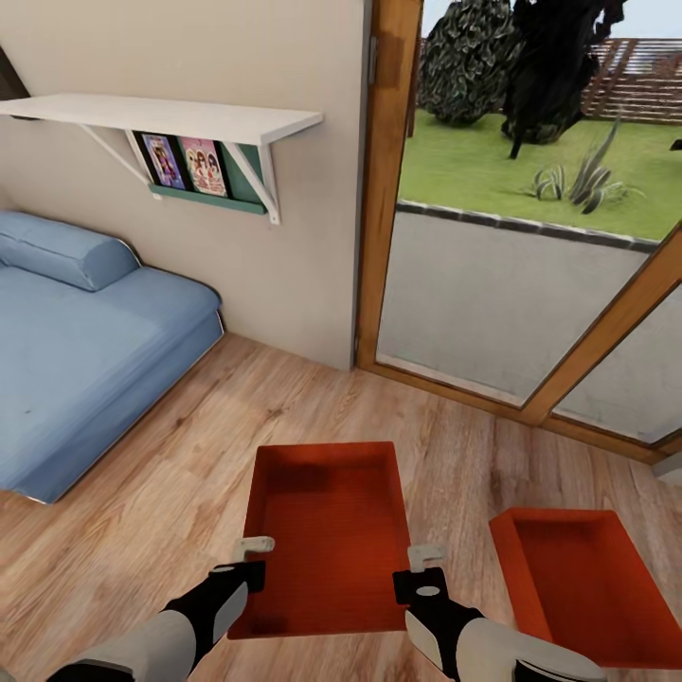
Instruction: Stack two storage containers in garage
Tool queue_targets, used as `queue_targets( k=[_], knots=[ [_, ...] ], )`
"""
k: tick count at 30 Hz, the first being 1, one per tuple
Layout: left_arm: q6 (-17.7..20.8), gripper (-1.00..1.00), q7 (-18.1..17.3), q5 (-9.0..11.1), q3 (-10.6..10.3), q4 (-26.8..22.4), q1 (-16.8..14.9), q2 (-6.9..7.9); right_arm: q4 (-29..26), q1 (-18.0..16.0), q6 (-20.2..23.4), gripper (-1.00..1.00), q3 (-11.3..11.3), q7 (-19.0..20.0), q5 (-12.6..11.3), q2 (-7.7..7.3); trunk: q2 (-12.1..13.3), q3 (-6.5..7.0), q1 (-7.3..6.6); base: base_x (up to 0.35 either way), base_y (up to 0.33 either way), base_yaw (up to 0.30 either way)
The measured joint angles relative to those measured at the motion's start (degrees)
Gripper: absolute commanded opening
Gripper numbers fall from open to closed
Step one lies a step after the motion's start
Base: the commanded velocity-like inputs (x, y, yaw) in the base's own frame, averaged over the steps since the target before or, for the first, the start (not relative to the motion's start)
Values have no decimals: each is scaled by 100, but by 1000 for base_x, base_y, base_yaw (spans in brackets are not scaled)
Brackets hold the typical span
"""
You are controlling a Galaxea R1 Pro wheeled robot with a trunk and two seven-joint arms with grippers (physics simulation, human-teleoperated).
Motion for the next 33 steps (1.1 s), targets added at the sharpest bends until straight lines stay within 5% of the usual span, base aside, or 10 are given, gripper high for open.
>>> queue_targets(
  k=[33],
  knots=[
    [-17,-100,0,-5,-5,-11,0,-1,1,0,-30,-100,2,-4,-3,-1,0,284,0,0,0,0]
  ],
)
